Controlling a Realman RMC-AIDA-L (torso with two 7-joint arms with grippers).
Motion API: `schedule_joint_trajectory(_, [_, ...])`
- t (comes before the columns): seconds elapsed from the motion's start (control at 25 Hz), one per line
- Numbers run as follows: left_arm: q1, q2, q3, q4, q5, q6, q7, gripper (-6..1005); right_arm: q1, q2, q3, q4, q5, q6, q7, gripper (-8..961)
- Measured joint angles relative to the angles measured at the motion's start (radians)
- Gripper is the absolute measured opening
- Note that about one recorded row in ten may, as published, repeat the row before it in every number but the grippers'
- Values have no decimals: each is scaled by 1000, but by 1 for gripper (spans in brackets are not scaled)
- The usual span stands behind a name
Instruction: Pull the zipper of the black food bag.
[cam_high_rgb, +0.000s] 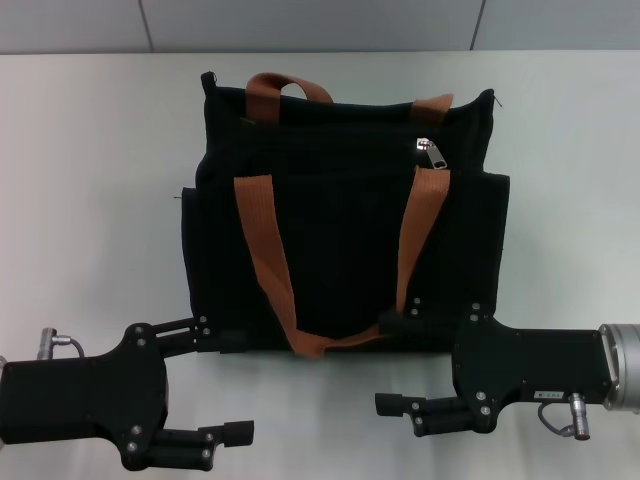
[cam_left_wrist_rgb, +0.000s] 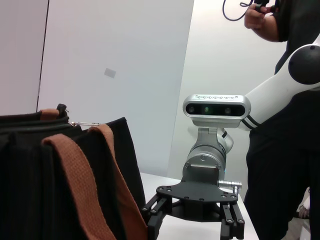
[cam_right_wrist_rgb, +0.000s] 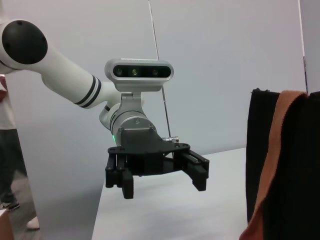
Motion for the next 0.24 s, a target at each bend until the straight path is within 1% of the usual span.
schedule_joint_trajectory(0.24, [0,-2,0,0,0,3,1,832,0,0,0,0,2,0,-1,816])
